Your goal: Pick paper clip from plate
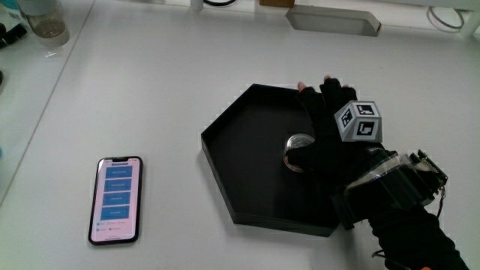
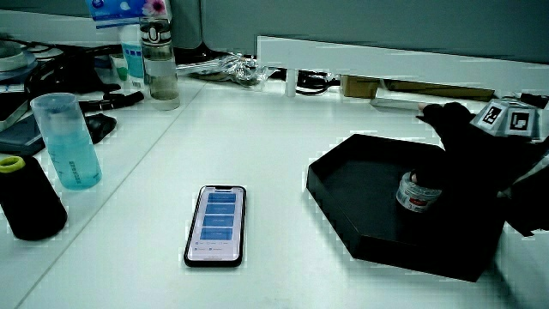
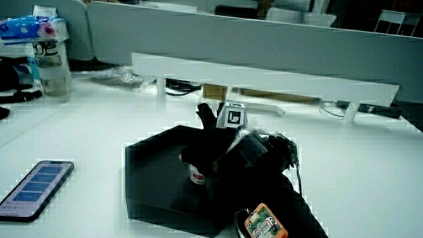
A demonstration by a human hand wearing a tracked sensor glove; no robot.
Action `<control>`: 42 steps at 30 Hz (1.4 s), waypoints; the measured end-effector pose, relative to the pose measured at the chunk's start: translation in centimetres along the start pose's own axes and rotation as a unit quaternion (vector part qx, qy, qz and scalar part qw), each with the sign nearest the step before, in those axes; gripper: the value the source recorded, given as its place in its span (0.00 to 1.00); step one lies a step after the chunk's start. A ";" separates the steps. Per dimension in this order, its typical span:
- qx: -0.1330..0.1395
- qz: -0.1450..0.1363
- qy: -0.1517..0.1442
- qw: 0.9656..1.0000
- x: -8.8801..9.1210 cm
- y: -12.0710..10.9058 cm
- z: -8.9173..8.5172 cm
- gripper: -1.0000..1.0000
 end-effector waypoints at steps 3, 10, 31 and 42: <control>-0.066 -0.010 -0.034 0.997 -0.2 1.1 -0.9 0.50; -0.108 -0.014 -0.051 0.993 -0.4 2.2 -1.5 0.55; -0.068 0.005 -0.023 0.997 -0.3 2.3 -1.2 1.00; -0.045 0.012 0.016 0.999 1.4 1.8 1.2 1.00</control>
